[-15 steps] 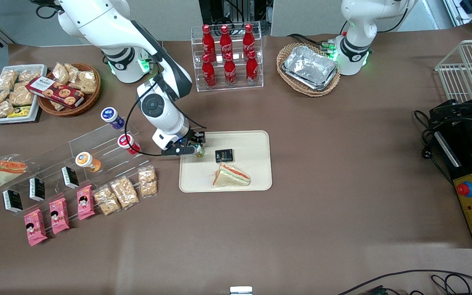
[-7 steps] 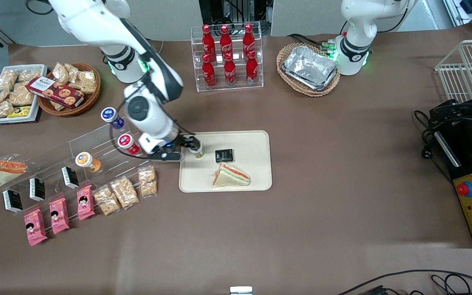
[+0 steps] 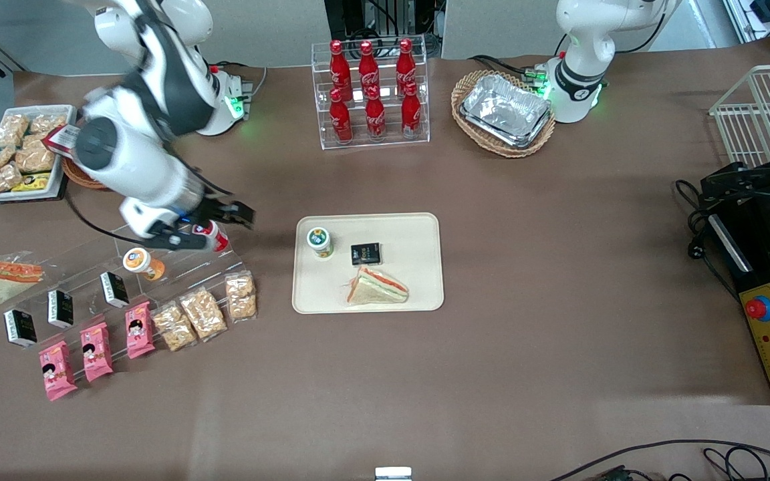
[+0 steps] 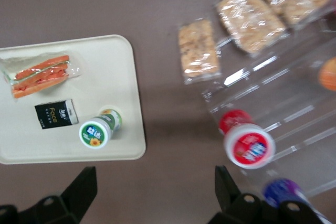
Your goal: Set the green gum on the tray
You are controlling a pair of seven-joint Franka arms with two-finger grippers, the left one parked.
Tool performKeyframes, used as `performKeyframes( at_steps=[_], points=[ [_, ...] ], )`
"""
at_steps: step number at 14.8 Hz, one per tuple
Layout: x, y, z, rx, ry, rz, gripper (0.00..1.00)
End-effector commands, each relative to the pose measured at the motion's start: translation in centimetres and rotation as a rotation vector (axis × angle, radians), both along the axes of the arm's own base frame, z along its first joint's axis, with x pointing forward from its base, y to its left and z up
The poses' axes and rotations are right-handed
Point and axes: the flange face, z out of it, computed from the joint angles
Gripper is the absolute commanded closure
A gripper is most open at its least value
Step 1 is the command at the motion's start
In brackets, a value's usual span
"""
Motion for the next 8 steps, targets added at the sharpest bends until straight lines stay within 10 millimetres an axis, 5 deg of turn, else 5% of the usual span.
performKeyframes(
  at_steps=[1, 5, 8],
  points=[
    [0.5, -6.2, 6.4, 0.005, 0.012, 0.014, 0.00],
    [1.4, -13.9, 12.4, -0.010, 0.034, 0.036, 0.00],
    [1.4, -16.8, 14.7, -0.053, 0.026, 0.064, 0.00]
  ],
)
